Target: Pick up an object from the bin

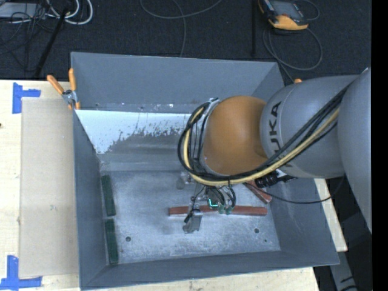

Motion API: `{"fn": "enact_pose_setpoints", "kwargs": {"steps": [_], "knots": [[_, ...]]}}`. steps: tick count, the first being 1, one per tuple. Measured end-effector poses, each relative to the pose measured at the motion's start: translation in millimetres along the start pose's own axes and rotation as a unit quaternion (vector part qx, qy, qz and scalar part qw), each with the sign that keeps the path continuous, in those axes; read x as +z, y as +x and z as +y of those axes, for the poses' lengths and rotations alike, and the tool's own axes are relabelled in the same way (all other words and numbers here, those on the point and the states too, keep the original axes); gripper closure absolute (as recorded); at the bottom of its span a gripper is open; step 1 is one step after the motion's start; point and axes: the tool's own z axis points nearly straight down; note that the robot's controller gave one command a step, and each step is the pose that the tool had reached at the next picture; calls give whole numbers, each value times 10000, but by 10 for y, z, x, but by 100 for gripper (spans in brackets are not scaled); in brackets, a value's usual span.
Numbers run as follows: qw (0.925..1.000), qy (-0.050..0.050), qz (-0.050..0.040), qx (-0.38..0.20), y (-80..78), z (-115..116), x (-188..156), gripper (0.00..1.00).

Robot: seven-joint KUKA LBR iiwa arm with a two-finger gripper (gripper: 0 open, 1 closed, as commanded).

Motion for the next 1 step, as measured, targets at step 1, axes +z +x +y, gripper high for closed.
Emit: {"fn": "enact_pose_setpoints", "kwargs": {"steps": [1], "knots": [[10000, 8, -7, -50, -96, -206, 732, 0]]}}
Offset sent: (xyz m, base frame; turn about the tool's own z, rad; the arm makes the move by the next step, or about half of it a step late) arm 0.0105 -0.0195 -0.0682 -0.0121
